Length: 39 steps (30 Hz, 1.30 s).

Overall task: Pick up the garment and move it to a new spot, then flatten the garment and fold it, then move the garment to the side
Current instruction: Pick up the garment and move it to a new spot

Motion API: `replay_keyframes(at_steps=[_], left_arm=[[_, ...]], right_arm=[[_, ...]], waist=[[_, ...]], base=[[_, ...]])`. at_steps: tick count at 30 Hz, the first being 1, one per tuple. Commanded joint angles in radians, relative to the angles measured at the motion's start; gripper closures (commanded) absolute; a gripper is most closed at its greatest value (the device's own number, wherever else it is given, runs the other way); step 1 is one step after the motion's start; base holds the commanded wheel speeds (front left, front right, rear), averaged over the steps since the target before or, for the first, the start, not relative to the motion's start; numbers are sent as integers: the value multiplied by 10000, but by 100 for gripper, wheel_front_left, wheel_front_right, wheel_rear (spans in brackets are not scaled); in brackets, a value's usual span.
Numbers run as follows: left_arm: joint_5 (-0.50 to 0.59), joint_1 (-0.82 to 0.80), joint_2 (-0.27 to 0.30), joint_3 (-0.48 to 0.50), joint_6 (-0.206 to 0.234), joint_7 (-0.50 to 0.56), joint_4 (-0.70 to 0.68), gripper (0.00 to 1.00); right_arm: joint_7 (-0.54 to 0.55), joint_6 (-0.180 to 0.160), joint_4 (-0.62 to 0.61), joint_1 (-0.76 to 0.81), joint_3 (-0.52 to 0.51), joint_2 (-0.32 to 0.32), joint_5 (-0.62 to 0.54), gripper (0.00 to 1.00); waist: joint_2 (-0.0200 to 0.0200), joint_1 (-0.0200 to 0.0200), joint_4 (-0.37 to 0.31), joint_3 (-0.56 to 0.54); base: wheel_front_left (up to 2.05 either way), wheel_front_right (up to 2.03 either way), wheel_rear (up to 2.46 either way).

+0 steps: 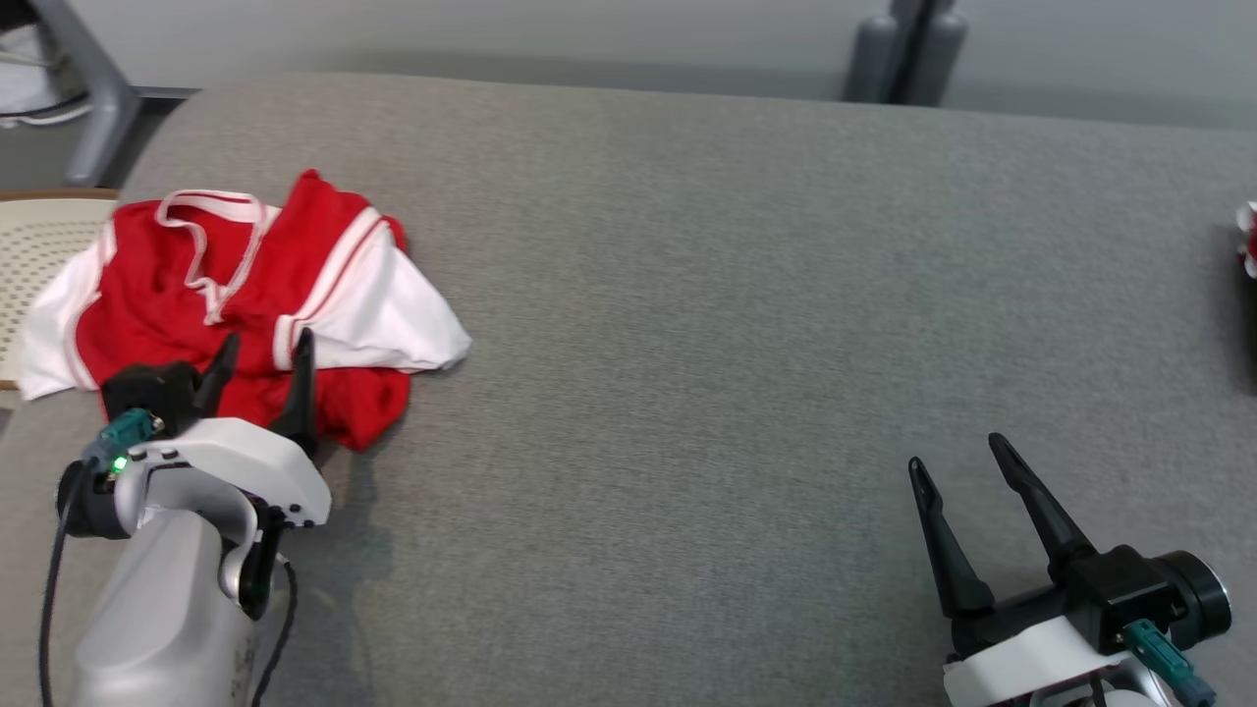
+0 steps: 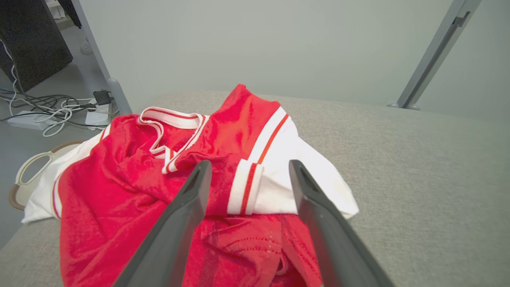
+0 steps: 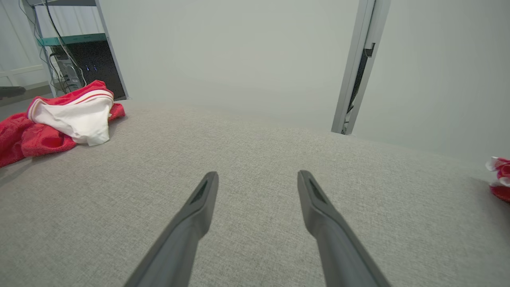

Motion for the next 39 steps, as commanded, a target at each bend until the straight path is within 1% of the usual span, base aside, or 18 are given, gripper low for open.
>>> replay_keyframes(at_steps=[1,5,9,10,11,12,15,18,20,24,27,29,30,32,35,39], left_arm=[[-33,-183,52,16,-4,4,102,0],[-98,-676,429,135,37,-58,1209,0],[-231,-955,606,270,74,-214,2054,0],[-203,-1007,651,273,85,-262,2212,27],[-164,-1053,693,251,85,-312,2345,75],[-143,-1086,717,236,83,-352,2460,100],[-85,-1178,767,98,50,-481,2494,100],[-54,-1279,761,77,25,-551,2061,100],[28,-1269,754,131,21,-562,1350,100],[139,-851,468,63,2,-563,-25,100],[-24,-563,232,-281,0,-565,-850,100],[-367,-330,103,-674,-8,-408,-1485,100],[-655,-41,170,-1110,-9,-60,-2323,100],[-999,335,216,-1567,-11,437,-3385,100],[-1520,902,360,-2169,-12,1319,-5249,100],[-1966,1488,622,-2727,-14,2502,-7720,100]], right_arm=[[-48,-2,-11,-111,-44,-52,25,0],[-48,-2,17,-251,-54,-50,122,0],[-48,-2,40,-403,-75,-55,239,0],[-48,-2,41,-418,-86,-52,243,0],[-48,-2,52,-423,-85,-47,257,0],[-47,-2,61,-427,-88,-45,265,0],[-49,-2,89,-426,-131,-50,289,0],[-47,-2,109,-325,-212,-49,371,0],[-47,-2,133,-239,-260,-50,446,0],[-47,-2,180,-131,-222,-50,625,0],[-49,-2,230,25,-162,-50,755,0],[-47,-2,256,114,-138,-50,841,0],[-47,-2,241,235,-187,-53,900,0],[-47,-2,207,357,-254,-50,953,0],[-49,-2,200,509,-331,-50,967,0],[-47,-2,178,563,-315,-49,1043,0]], waist=[[0,0,-463,394],[0,0,-827,575],[0,0,-1109,686],[0,0,-1145,690],[0,0,-1171,684],[0,0,-1191,673],[0,0,-1230,582],[0,0,-1235,394],[0,0,-1228,246],[0,0,-1300,-143],[0,0,-1417,-451],[0,0,-1538,-650],[0,0,-1672,-791],[0,0,-1779,-880],[0,0,-1962,-929],[0,0,-2354,-906]], base=[[0,0,0],[0,0,0],[0,0,0],[0,0,0],[0,0,0],[0,0,0],[0,0,0],[0,0,0],[0,0,0],[0,0,0],[0,0,0],[0,0,0],[0,0,0],[0,0,0],[0,0,0],[0,0,0]])
